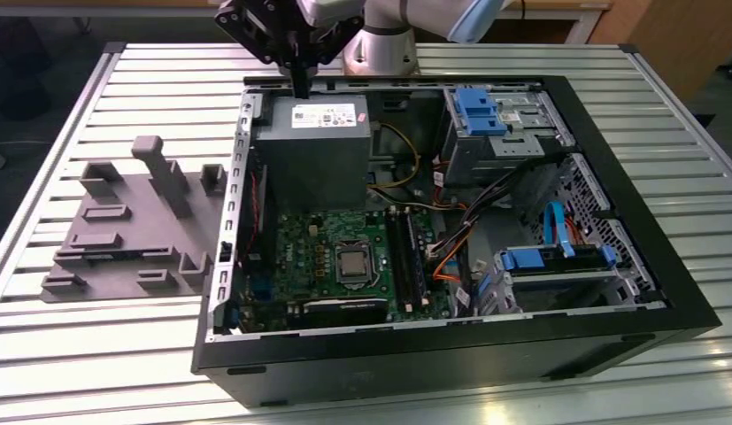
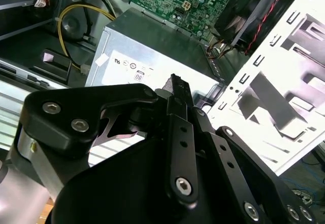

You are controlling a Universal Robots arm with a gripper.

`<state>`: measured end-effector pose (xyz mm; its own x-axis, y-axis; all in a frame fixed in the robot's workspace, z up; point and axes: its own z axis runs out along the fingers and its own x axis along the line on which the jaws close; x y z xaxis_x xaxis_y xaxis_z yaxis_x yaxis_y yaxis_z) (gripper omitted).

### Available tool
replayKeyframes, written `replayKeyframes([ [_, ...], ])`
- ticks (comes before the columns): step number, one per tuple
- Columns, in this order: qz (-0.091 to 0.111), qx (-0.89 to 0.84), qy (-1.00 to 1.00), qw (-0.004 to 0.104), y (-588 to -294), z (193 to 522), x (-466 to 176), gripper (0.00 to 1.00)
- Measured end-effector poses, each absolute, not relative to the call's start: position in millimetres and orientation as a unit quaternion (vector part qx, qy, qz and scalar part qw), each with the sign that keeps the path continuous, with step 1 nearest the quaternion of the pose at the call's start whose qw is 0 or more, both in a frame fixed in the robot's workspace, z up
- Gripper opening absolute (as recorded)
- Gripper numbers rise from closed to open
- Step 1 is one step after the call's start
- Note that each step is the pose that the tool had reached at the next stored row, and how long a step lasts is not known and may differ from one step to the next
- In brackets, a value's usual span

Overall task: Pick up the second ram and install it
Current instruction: 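Reach for the second ram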

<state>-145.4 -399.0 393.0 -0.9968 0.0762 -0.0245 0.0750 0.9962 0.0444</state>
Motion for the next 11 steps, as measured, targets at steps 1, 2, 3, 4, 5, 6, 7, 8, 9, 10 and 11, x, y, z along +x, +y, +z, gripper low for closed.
replayKeyframes([
  [1,0.022,0.038,0.999,0.013,-399.0,393.0,-145.9,0.11],
  [2,0.022,0.038,0.999,0.013,-398.9,393.0,-146.4,0.11],
  [3,0.022,0.038,0.999,0.013,-398.9,393.0,-146.9,0.11],
  [4,0.022,0.038,0.999,0.013,-398.9,393.0,-147.4,0.11],
  [5,0.022,0.038,0.999,0.013,-398.9,393.0,-147.7,0.11],
  [6,0.022,0.038,0.999,0.013,-398.9,393.0,-148.0,0.11],
  [7,0.022,0.038,0.999,0.013,-398.9,393.0,-148.0,0.11],
  [8,0.022,0.038,0.999,0.013,-398.9,393.0,-148.1,0.11],
  [9,0.022,0.038,0.999,0.013,-398.9,393.0,-148.1,0.11],
  [10,0.022,0.038,0.999,0.013,-398.9,393.0,-148.2,0.11],
  [11,0.022,0.038,0.999,0.013,-398.9,393.0,-148.2,0.11],
])
